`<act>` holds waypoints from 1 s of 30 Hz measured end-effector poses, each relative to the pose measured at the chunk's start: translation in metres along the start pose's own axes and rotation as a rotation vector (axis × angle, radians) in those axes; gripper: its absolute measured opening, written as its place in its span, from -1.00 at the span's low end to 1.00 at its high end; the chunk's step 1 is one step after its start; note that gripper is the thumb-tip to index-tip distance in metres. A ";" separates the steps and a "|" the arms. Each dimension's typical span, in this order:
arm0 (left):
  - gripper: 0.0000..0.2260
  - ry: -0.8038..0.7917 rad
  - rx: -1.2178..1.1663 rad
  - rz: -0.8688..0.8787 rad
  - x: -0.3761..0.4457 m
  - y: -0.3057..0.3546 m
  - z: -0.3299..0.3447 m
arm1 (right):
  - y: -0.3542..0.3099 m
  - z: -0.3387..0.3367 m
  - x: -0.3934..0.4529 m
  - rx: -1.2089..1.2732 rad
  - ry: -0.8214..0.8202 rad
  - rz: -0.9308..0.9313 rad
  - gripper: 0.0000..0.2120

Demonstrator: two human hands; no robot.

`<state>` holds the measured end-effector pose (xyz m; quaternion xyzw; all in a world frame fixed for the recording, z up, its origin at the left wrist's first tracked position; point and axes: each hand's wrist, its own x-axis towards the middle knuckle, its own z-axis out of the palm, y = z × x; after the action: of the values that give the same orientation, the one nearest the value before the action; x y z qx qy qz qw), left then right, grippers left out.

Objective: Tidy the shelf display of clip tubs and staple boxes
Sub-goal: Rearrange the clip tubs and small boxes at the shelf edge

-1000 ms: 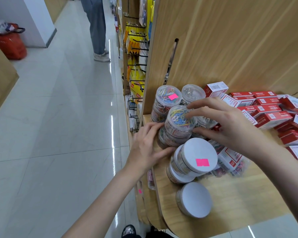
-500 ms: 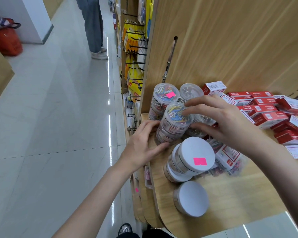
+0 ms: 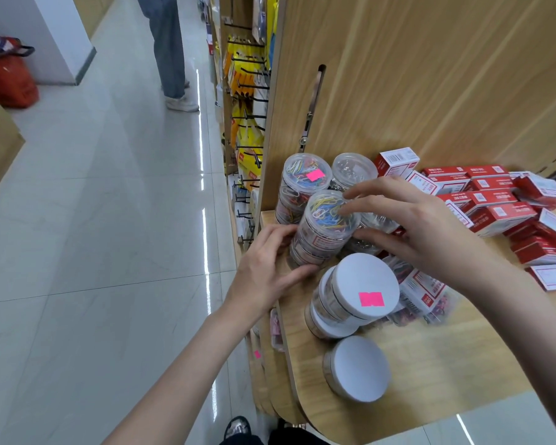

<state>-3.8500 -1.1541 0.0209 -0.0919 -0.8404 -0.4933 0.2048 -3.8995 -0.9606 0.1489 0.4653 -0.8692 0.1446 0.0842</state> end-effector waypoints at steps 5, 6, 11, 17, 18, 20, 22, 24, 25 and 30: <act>-0.48 -0.035 -0.016 -0.014 -0.003 0.001 -0.005 | -0.006 -0.010 -0.007 0.076 0.062 0.071 -0.69; -0.51 -0.025 -0.025 -0.033 -0.007 0.002 -0.009 | -0.009 -0.016 -0.011 0.113 0.088 0.097 -0.69; -0.66 0.003 -0.017 -0.007 -0.041 0.018 -0.019 | -0.035 -0.027 -0.039 0.174 0.057 0.087 -0.72; -0.43 -0.198 0.008 0.031 -0.057 0.027 -0.002 | -0.044 -0.005 -0.057 0.097 -0.056 0.063 -0.62; -0.40 -0.196 0.008 0.036 -0.055 0.027 0.000 | -0.044 -0.003 -0.057 0.079 -0.060 0.068 -0.63; -0.36 -0.201 0.010 0.056 -0.050 0.026 0.004 | -0.044 0.003 -0.057 0.057 -0.061 0.083 -0.64; -0.34 -0.204 0.010 0.069 -0.049 0.025 0.007 | -0.045 0.006 -0.056 0.054 -0.053 0.098 -0.65; -0.35 -0.200 0.011 0.072 -0.050 0.025 0.007 | -0.046 0.006 -0.056 0.062 -0.048 0.106 -0.66; -0.36 -0.193 0.013 0.078 -0.050 0.025 0.006 | -0.047 0.006 -0.057 0.068 -0.046 0.107 -0.66; -0.45 -0.182 0.029 0.097 -0.046 0.027 0.001 | -0.048 0.007 -0.056 0.073 -0.027 0.097 -0.66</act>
<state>-3.7992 -1.1380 0.0221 -0.1738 -0.8572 -0.4602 0.1526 -3.8282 -0.9442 0.1346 0.4273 -0.8859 0.1739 0.0482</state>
